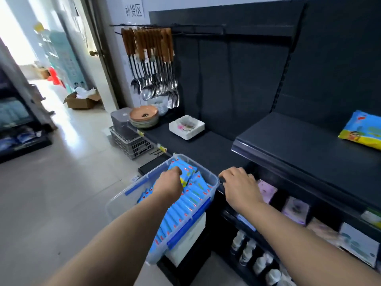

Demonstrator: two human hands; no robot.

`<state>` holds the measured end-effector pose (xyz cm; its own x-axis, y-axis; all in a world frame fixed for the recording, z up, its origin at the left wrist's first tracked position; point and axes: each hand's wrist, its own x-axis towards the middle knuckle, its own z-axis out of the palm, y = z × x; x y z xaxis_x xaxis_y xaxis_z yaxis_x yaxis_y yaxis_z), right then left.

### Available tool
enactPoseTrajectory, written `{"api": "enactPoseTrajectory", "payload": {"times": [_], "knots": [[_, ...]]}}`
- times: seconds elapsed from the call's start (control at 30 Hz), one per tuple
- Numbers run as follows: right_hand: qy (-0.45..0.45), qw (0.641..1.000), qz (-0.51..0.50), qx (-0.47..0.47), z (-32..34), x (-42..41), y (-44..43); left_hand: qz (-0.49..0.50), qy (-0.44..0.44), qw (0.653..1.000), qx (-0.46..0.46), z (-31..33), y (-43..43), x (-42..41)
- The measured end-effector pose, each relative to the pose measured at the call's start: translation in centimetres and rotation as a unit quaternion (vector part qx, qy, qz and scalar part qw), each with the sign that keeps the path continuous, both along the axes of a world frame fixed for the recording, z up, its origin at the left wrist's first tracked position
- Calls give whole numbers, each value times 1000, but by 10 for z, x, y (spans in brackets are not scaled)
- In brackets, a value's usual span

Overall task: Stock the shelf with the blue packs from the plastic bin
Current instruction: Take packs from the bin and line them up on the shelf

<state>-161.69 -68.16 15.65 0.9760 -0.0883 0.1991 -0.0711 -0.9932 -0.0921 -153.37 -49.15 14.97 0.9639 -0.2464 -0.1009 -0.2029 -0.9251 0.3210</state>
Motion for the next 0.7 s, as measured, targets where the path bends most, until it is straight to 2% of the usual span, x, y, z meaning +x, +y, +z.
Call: {"api": "enactPoseTrajectory", "payload": {"times": [0.17, 0.33, 0.6, 0.7], "knots": [[80, 997, 15, 16, -41, 43, 61, 43, 55, 997, 42, -42, 89, 39], [166, 986, 0, 30, -78, 77, 106, 11, 102, 991, 85, -72, 142, 75], [224, 972, -14, 71, -113, 103, 132, -43, 149, 984, 89, -117, 157, 108], [250, 964, -3, 92, -127, 110, 136, -77, 196, 972, 102, -133, 156, 102]]}}
